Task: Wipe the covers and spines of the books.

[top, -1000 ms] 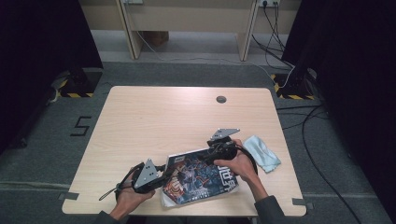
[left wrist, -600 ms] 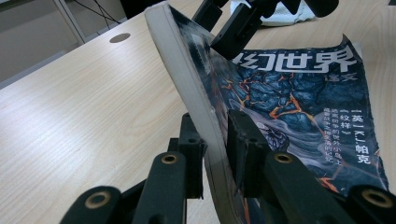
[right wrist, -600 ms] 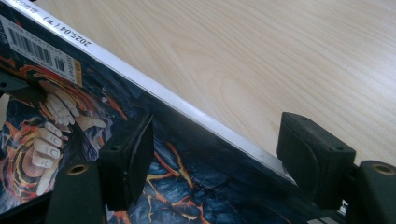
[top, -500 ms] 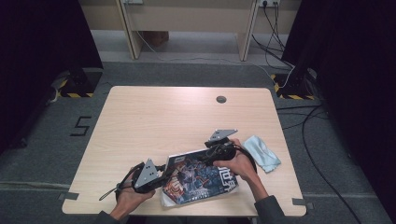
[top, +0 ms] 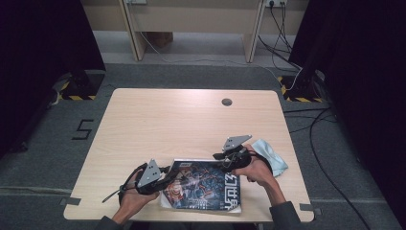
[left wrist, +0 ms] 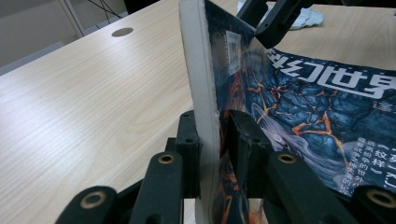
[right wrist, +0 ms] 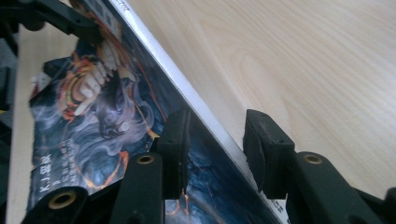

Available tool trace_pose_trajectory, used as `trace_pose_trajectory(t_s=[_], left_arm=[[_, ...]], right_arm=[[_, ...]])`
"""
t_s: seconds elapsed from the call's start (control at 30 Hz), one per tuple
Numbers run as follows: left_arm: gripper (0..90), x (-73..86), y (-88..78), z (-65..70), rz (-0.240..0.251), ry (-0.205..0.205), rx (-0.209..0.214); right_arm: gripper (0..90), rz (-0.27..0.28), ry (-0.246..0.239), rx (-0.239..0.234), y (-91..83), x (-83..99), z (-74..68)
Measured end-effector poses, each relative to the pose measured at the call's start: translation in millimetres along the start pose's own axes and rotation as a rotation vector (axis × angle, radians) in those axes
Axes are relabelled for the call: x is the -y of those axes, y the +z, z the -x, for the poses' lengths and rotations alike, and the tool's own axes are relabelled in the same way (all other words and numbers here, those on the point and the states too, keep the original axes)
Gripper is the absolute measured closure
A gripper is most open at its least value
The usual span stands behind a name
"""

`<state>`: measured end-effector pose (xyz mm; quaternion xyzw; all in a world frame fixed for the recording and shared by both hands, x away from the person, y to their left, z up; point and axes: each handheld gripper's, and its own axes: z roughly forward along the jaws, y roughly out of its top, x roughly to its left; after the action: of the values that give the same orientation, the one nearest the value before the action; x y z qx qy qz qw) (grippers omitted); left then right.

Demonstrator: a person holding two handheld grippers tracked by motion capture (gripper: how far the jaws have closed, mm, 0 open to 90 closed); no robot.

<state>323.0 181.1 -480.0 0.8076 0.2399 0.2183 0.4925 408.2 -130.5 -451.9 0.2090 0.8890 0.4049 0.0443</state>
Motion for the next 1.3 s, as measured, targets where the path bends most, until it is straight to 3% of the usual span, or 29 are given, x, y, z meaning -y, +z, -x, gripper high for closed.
trace_pose_trajectory(t_s=[0.2, 0.47, 0.53, 0.57, 0.7, 0.87, 0.9, 1.0, 1.3], left_arm=[[72.7, -1.7, 2.1, 0.7, 0.008, 0.012, 0.022], [71.0, -2.4, 4.3, 0.2, 0.019, 0.023, 0.039], [70.5, -3.6, 5.0, 1.1, 0.029, 0.028, 0.042], [70.7, -6.0, 5.9, 2.6, 0.029, 0.033, 0.043], [69.7, -4.0, 6.5, 0.8, 0.027, 0.007, 0.039], [69.7, -4.4, 6.8, 1.5, 0.024, 0.012, 0.039], [69.7, -4.3, 6.7, 1.3, 0.024, 0.009, 0.039], [69.7, -4.1, 6.9, 1.3, 0.022, 0.006, 0.039], [69.7, -3.4, 7.7, 1.3, 0.015, 0.004, 0.033]], right_arm=[[62.4, -0.007, -0.032, -0.073, 5.5, -1.4, -4.9], [65.4, -0.042, -0.078, -0.120, 13.6, -7.0, -13.1], [67.5, -0.050, -0.091, -0.130, 15.9, -8.2, -15.5], [72.2, -0.065, -0.107, -0.166, 20.1, -9.4, -20.2], [73.6, -0.124, -0.135, -0.135, 22.0, -15.4, -26.9], [73.2, -0.142, -0.126, -0.130, 21.3, -18.1, -27.6], [72.9, -0.150, -0.107, -0.130, 20.9, -18.2, -28.7], [72.5, -0.148, -0.131, -0.124, 21.6, -19.2, -28.1], [70.5, -0.148, -0.101, -0.121, 22.8, -18.0, -26.2]])
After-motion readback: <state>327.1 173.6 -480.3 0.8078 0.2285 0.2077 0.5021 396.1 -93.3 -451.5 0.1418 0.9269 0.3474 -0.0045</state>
